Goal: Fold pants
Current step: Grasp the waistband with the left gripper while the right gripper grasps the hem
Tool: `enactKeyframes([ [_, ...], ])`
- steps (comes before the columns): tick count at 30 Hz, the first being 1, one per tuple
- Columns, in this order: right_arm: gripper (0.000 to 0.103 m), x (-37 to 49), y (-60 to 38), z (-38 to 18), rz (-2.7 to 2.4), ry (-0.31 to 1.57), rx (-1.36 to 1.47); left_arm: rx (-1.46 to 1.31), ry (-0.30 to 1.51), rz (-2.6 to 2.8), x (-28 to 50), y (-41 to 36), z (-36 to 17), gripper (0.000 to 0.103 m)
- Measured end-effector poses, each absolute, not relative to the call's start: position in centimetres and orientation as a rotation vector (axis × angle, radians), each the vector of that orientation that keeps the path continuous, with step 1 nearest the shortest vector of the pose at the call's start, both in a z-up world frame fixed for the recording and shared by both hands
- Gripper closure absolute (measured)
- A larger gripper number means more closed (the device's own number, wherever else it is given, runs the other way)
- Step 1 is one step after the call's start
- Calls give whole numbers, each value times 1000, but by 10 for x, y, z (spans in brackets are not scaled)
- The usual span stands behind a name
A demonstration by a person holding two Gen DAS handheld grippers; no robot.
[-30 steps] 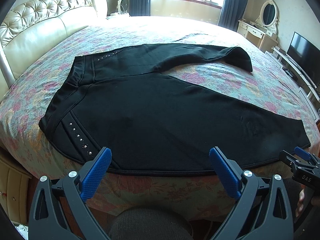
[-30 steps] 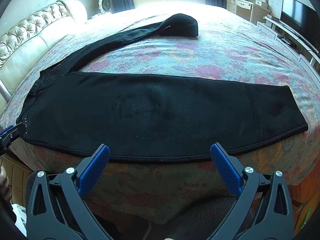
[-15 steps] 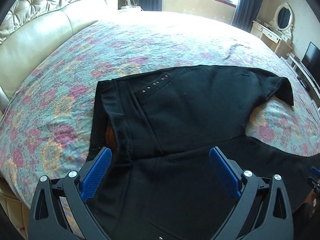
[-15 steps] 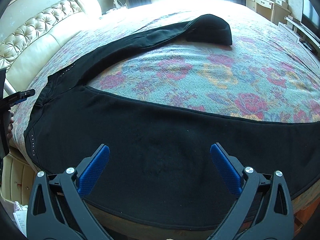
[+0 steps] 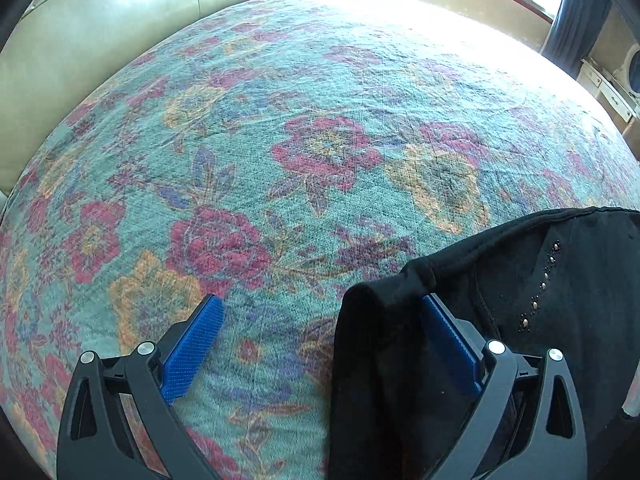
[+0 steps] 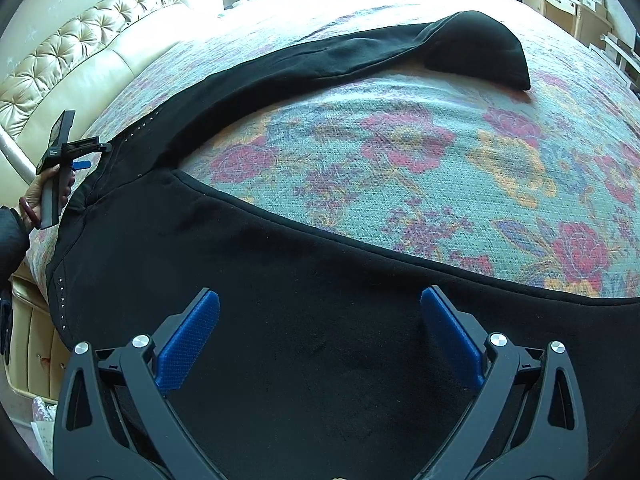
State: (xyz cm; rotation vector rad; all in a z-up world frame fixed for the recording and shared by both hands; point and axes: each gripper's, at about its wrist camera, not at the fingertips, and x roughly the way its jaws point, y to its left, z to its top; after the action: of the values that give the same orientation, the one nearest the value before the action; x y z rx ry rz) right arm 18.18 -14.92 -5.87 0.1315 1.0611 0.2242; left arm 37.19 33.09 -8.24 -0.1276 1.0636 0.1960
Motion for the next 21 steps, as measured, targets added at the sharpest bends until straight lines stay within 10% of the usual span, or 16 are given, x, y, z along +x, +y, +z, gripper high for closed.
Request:
enactKeyframes([
  [14, 2, 201, -149, -43, 262, 1016, 127, -194, 1078, 80, 380, 330, -88, 6],
  [21, 2, 237, -152, -35, 364, 1001, 129, -403, 1027, -65, 378, 340, -82, 90],
])
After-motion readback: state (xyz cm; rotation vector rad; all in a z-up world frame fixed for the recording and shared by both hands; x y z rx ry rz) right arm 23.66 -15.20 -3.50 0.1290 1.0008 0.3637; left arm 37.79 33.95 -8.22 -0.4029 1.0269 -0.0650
